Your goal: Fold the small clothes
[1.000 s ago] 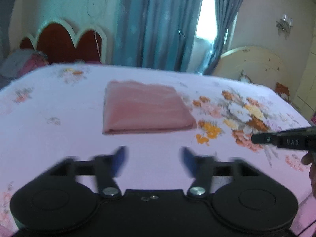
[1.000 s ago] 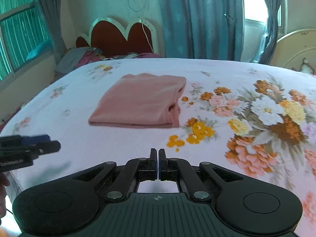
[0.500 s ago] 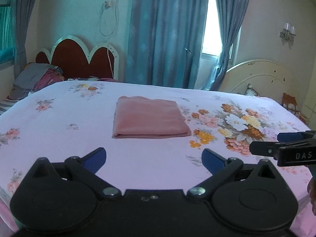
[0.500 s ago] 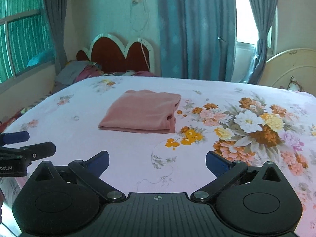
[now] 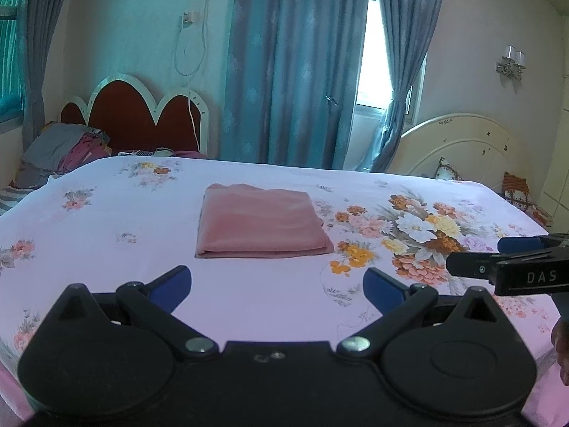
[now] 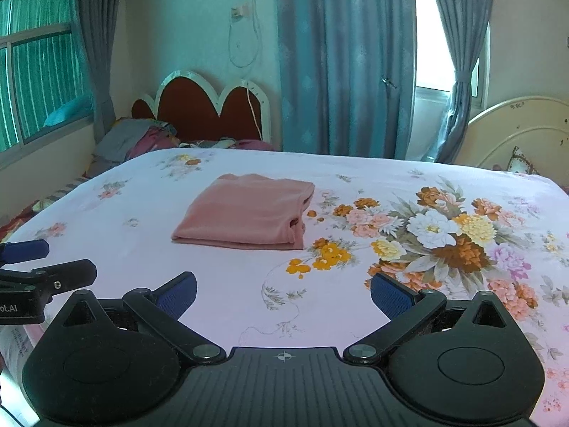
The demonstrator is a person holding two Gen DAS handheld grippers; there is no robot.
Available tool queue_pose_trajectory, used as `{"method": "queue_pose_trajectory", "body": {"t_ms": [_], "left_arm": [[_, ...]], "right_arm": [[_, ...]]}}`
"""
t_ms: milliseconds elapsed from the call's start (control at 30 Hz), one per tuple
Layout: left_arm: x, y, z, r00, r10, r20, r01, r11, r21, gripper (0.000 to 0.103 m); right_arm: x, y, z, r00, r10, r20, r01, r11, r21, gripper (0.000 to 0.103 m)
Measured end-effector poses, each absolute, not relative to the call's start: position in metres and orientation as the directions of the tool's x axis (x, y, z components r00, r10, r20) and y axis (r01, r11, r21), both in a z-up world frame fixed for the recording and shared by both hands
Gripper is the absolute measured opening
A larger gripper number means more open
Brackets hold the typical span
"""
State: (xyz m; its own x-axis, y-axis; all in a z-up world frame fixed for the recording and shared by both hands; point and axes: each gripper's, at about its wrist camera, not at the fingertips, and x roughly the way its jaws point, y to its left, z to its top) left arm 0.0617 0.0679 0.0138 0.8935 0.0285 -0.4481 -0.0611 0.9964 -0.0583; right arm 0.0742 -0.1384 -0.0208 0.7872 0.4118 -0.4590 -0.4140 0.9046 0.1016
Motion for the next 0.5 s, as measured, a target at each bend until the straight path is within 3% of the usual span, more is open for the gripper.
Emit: {"method": "queue_pose_trajectory", "body": {"t_ms": [500], "left_arm": [[0.0590,0.0697,0.0164,0.897,0.025,-0.441,-0.052,0.997,-0.050,0.103]], "right_arm": [[0.0712,-0.1393,-0.0182,0.792,0.410,-0.453,-0.421,0.904,0.082,0.103]]}}
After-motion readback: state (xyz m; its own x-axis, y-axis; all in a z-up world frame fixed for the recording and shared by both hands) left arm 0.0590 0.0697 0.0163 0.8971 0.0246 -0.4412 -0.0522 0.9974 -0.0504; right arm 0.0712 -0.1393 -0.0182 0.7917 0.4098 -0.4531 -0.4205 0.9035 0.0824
